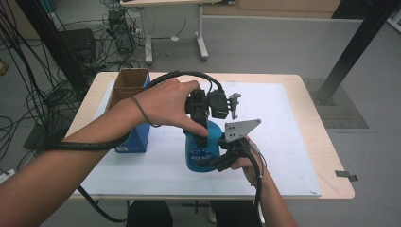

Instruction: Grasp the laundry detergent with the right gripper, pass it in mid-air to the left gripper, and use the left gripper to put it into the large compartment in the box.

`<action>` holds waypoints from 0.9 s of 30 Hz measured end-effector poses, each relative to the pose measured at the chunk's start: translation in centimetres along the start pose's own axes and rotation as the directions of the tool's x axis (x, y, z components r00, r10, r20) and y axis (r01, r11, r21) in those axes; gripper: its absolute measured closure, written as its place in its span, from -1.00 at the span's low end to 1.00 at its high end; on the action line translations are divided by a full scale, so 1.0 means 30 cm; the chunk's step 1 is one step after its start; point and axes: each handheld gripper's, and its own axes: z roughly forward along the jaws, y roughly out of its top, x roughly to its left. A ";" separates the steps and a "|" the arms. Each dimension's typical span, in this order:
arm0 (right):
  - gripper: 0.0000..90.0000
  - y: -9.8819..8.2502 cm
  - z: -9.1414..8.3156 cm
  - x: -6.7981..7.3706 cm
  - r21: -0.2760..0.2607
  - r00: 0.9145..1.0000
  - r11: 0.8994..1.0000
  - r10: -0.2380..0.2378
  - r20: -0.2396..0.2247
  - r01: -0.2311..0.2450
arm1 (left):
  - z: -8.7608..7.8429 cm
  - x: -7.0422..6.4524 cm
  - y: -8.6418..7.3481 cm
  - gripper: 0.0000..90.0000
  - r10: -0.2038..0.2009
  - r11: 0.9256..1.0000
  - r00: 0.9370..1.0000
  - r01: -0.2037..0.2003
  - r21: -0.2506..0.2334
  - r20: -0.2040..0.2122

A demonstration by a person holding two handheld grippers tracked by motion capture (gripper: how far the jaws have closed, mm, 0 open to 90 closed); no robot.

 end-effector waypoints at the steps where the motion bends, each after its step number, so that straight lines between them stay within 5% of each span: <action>1: -0.07 0.000 0.000 -0.001 -0.001 1.000 1.000 -0.001 -0.001 0.001 | -0.001 0.000 0.002 -0.17 0.002 1.000 1.000 -0.002 0.003 0.000; 27: -0.07 -0.004 0.001 -0.007 -0.014 1.000 1.000 0.003 -0.002 -0.003 | -0.006 0.007 -0.001 -0.16 0.002 1.000 1.000 -0.002 -0.002 -0.001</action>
